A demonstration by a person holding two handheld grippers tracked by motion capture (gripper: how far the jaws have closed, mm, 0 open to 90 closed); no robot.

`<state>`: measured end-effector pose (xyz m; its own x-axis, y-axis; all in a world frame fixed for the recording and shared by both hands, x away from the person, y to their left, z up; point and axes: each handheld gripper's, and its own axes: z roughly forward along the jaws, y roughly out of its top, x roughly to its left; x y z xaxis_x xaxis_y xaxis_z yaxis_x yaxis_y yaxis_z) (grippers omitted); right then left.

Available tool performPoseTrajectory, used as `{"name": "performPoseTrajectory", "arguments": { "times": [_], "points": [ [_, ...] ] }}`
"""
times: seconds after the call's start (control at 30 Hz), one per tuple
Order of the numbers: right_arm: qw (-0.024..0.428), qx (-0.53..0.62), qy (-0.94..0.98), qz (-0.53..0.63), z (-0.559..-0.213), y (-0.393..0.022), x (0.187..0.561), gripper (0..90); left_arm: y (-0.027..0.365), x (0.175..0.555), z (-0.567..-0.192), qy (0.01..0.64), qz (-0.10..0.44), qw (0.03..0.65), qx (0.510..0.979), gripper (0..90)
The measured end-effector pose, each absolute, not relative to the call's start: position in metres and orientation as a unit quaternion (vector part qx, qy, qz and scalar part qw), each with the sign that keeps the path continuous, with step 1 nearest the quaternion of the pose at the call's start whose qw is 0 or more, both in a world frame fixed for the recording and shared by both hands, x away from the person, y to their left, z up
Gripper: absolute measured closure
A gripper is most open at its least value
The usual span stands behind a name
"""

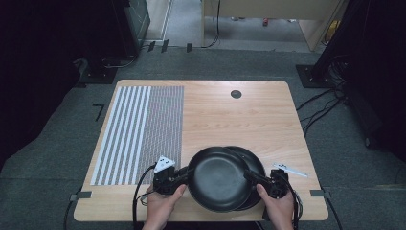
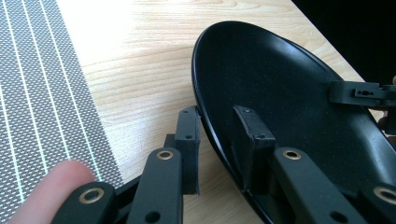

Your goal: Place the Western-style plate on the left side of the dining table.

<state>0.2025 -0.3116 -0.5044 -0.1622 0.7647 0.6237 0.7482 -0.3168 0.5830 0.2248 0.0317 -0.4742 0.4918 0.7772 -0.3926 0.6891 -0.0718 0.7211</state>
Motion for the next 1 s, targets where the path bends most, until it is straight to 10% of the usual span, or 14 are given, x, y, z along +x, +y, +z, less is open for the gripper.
{"name": "performPoseTrajectory", "arguments": {
  "times": [1.0],
  "points": [
    [-0.035, 0.670, 0.505, 0.544, -0.492, -0.316, 0.209, 85.8, 0.047, 0.229, -0.474, 0.535, -0.042, 0.500, 0.680, 76.5]
  ]
}}
